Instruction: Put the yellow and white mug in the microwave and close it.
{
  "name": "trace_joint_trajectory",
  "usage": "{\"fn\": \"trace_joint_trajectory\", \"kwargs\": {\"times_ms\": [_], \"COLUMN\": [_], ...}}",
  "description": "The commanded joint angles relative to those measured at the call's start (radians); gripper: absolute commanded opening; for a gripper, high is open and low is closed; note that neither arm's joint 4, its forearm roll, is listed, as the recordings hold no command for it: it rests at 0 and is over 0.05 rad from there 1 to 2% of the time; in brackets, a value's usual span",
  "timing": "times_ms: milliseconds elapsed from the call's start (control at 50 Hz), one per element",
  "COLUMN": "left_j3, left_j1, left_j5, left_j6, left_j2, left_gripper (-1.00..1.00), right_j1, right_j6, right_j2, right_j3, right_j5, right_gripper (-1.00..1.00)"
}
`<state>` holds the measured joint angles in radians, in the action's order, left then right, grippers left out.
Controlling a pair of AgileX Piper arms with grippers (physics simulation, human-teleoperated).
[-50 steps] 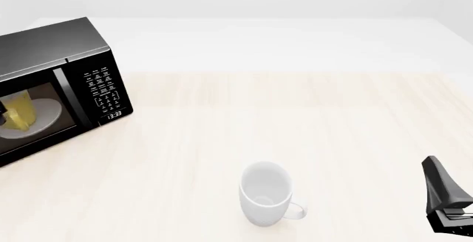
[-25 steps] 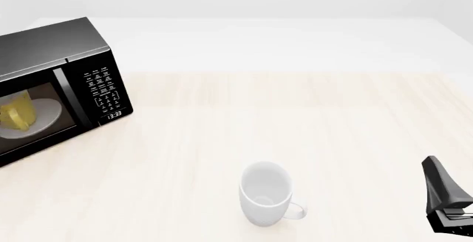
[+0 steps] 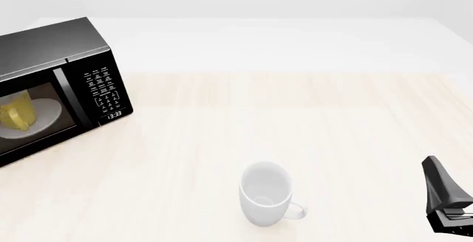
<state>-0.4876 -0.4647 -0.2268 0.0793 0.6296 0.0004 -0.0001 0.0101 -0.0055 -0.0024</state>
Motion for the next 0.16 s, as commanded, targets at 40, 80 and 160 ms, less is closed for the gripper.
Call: {"fn": "trace_joint_trajectory", "kwargs": {"times_ms": [40,80,160], "left_j3": [-0.033,-0.053,-0.068], "left_j1": [-0.030,-0.029,-0.033], "left_j5": [-0.101,-0.133,-0.151], "left_j6": [-0.015,-0.018,-0.030], "left_j2": [-0.135,-0.160,-0.181], "left_gripper": [1.00,1.00,1.00], "right_j1": [0.000,0.000,0.000], "right_j6": [0.000,0.000,0.000], "right_j2": [-0.002,-0.002,-0.002], "right_j3": [0.001,0.001,0.001], "right_j5": [0.001,0.001,0.001], "right_gripper": [1.00,1.00,1.00]}}
